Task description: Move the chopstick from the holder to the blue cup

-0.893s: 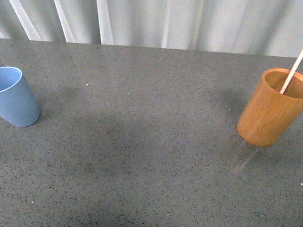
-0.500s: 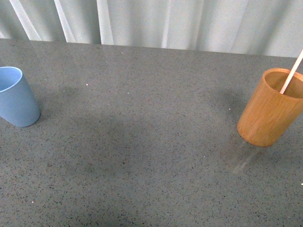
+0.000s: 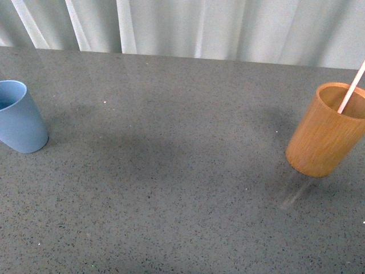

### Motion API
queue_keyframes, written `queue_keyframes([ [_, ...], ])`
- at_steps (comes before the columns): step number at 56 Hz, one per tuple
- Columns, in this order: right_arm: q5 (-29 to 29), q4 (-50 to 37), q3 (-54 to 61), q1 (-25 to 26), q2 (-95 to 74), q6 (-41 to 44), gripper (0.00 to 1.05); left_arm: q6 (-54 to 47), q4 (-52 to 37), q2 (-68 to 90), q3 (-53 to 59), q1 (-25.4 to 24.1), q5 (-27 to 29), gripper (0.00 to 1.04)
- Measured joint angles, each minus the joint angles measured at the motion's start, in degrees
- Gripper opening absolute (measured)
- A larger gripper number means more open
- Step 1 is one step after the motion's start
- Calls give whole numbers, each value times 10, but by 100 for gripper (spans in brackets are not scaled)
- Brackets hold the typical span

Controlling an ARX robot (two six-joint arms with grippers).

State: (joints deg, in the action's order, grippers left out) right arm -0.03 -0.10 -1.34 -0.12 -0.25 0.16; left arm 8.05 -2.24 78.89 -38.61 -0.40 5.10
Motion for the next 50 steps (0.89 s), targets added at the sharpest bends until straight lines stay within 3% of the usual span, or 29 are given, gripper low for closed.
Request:
queue_keyframes([
  [11,0,0,0,0,0,0,95,4,-3,125,-84,-34,17,98],
  [24,0,0,0,0,0,0,95,16,-2,173,-105,-69,25,98],
  [50,0,0,0,0,0,0,95,16,-9,220,-105,-69,26,98],
])
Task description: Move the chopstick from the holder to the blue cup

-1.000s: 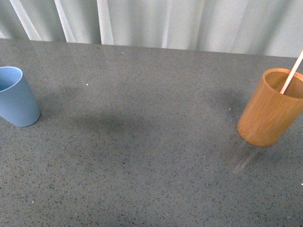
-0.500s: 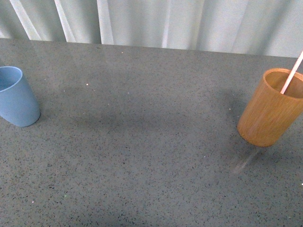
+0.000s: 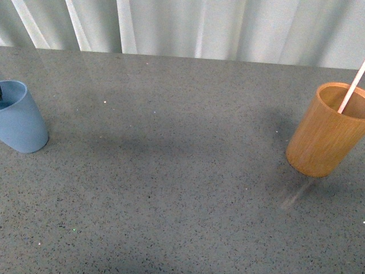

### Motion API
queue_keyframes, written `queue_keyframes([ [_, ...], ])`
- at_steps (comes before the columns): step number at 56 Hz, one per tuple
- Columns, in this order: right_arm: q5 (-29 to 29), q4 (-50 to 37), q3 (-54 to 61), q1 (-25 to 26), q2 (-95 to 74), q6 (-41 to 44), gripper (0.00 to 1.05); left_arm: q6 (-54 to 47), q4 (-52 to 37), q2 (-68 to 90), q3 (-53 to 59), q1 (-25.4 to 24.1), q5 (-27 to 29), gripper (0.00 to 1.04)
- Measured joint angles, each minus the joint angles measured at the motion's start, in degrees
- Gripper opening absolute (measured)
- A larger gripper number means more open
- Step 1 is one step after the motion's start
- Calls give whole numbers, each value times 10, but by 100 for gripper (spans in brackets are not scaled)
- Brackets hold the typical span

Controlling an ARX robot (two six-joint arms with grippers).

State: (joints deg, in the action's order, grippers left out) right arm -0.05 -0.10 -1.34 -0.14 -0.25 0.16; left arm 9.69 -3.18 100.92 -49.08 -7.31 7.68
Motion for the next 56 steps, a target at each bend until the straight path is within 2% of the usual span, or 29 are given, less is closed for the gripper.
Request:
queue_keyframes([
  [14,0,0,0,0,0,0,95,5,-4,48,-21,1,13,98],
  [22,0,0,0,0,0,0,95,9,5,62,-42,6,16,79],
  [26,0,0,0,0,0,0,95,10,21,66,-56,14,19,64],
  [40,0,0,0,0,0,0,95,-2,70,68,-79,42,28,30],
  [46,0,0,0,0,0,0,95,-18,92,70,-85,57,32,7],
  [48,0,0,0,0,0,0,95,-19,97,70,-85,61,32,3],
  [56,0,0,0,0,0,0,95,-28,116,58,-84,76,31,3],
])
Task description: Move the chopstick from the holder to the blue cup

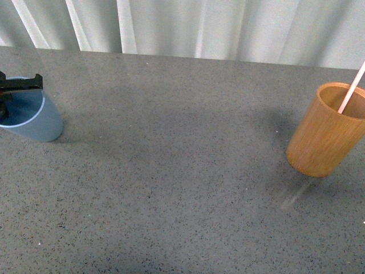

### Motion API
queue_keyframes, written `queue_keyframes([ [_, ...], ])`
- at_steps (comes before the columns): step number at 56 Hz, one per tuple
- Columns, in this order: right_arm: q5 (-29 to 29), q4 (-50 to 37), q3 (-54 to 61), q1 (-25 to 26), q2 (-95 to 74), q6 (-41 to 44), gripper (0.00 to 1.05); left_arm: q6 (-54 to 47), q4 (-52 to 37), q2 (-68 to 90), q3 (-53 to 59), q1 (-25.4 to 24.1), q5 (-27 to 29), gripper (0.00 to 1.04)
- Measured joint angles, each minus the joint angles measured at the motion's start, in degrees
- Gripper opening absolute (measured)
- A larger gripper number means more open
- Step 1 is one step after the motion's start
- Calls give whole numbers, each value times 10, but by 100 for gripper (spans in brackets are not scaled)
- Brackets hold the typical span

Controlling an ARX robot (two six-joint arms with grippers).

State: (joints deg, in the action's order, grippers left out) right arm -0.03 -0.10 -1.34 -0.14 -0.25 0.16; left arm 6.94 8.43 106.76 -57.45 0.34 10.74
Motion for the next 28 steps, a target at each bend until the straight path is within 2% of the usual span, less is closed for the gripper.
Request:
queue_keyframes([
  [8,0,0,0,0,0,0,95,-9,30,-43,15,34,-2,3],
  [18,0,0,0,0,0,0,95,-18,85,-112,32,167,-4,3],
  [28,0,0,0,0,0,0,95,22,109,-58,-26,234,13,3],
])
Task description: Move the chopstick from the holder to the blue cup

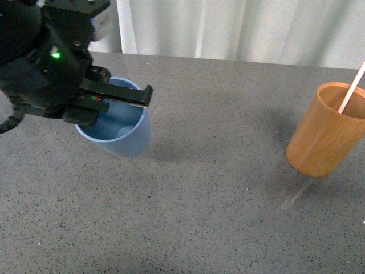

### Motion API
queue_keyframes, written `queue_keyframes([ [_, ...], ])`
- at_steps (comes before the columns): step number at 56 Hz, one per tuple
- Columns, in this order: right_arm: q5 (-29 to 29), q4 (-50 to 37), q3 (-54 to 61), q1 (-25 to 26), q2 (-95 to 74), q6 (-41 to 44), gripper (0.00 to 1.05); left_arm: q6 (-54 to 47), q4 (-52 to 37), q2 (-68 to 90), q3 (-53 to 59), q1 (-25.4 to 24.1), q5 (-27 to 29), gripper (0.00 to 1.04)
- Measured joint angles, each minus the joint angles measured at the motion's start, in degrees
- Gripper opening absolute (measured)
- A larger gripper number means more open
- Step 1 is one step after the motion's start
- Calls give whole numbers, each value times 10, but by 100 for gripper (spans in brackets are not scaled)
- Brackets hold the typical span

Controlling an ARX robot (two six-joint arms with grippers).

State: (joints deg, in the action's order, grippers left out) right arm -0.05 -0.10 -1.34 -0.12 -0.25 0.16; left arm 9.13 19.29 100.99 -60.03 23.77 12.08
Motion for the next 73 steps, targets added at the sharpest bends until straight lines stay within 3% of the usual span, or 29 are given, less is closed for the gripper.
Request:
queue_keyframes([
  [14,0,0,0,0,0,0,95,65,29,117,-84,67,13,3],
  [27,0,0,0,0,0,0,95,80,37,140,-112,79,13,5],
  [30,0,0,0,0,0,0,95,80,37,141,-115,79,10,12],
  [41,0,0,0,0,0,0,95,79,28,129,-113,76,-3,53],
  [59,0,0,0,0,0,0,95,69,20,70,-92,43,-11,100],
  [73,0,0,0,0,0,0,95,56,-19,5,-41,14,-30,98],
])
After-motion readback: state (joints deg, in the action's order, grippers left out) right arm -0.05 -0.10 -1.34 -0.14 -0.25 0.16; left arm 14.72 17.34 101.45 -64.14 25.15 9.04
